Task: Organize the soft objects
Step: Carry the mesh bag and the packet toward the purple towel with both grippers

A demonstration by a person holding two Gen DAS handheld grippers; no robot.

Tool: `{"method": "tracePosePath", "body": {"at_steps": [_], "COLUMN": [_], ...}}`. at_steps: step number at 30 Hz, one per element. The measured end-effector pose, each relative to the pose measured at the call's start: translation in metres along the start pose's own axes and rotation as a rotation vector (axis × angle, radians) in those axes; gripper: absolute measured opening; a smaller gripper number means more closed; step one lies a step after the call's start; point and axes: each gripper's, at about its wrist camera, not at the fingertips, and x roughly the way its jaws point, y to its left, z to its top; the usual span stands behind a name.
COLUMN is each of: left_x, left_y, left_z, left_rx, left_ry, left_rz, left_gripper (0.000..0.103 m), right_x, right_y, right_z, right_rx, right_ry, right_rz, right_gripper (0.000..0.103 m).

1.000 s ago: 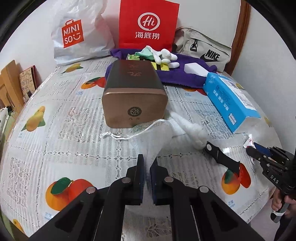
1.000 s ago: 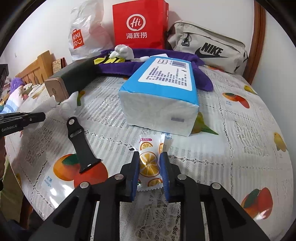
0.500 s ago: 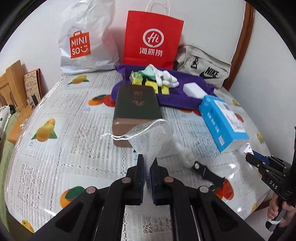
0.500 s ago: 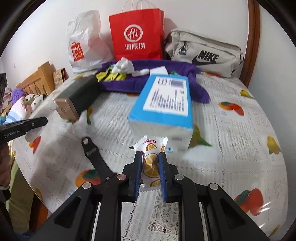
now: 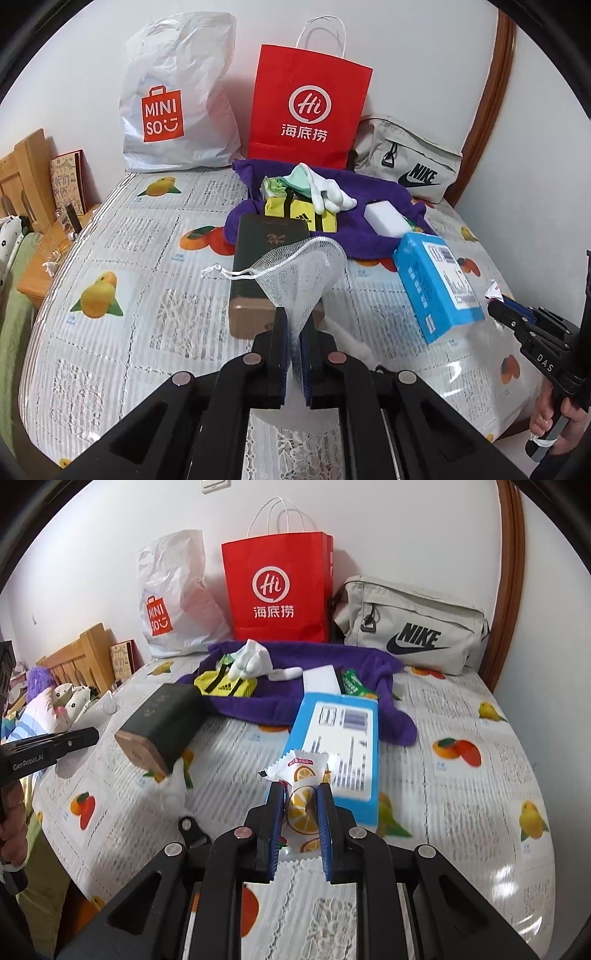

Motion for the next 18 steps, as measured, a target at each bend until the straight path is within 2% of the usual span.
{"method": "tracePosePath", "body": {"at_steps": [9, 18], "left_x": [0.005, 0.028], "left_y": [0.005, 0.003], "left_z": [0.021, 0.043], "left_rx": [-0.020, -0.014], "left_ry": [-0.006, 0.012], "left_rz": [-0.007, 0.006], "left_gripper": [0.007, 0.007], "right_x": [0.013, 0.029], "right_y": [-0.004, -0.016], "right_z": [0.022, 0.041], "right_rx": [0.014, 0.037], "right_ry": [0.002, 0.005], "right_rz": [0.044, 0.067], "right_gripper": [0.018, 0.018]}}
